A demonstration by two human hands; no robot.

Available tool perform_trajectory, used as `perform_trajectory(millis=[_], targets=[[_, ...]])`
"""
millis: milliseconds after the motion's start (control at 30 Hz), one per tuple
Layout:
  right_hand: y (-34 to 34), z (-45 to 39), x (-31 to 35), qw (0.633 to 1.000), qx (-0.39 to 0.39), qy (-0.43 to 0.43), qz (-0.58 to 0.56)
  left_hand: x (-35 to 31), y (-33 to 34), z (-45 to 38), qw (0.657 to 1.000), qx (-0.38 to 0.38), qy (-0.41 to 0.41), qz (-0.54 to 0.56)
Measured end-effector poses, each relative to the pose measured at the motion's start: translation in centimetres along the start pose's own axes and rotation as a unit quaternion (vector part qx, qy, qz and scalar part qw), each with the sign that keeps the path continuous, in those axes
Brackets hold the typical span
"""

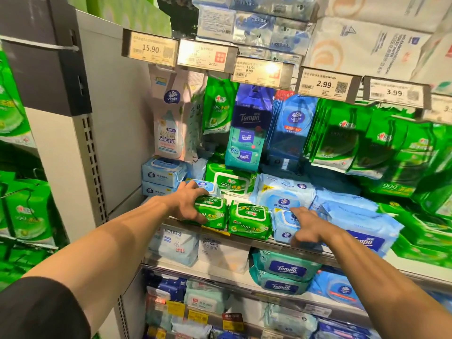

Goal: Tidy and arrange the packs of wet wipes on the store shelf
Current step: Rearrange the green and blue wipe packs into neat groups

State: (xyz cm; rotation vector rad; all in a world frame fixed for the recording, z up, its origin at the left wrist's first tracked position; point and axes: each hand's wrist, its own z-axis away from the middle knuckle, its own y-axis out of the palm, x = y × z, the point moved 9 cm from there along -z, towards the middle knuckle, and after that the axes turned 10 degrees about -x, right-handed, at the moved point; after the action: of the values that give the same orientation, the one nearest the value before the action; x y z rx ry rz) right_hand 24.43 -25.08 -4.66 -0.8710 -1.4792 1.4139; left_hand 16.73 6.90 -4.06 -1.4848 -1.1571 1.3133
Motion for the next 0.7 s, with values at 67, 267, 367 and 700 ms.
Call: perform_trajectory(millis=[67,267,367,700], targets=[[-0.1,0.1,0.6,0.999,-0.006,-0.026,-0.031,0.2,0.1,0.1,1.0,-0.003,0.003,-0.002],[-2.5,-0.2,1.7,0.996,-0.072,-0.035,-0.044,1.3,-1.1,1.0,1.0,-0.002,-0.003,-0.006],[-6.0,-0.7,2.9,0.987,-0.14,-0.038,-0.062,2.4,-1.7,1.3,1.0,-0.012,-0.022,-0.005],[-5.4,-1.2,18.1,0.977,-0.112,-0.176,-0.052,3.8,-3.6,2.8,0.999,-0.029,-0.039,-0.015]])
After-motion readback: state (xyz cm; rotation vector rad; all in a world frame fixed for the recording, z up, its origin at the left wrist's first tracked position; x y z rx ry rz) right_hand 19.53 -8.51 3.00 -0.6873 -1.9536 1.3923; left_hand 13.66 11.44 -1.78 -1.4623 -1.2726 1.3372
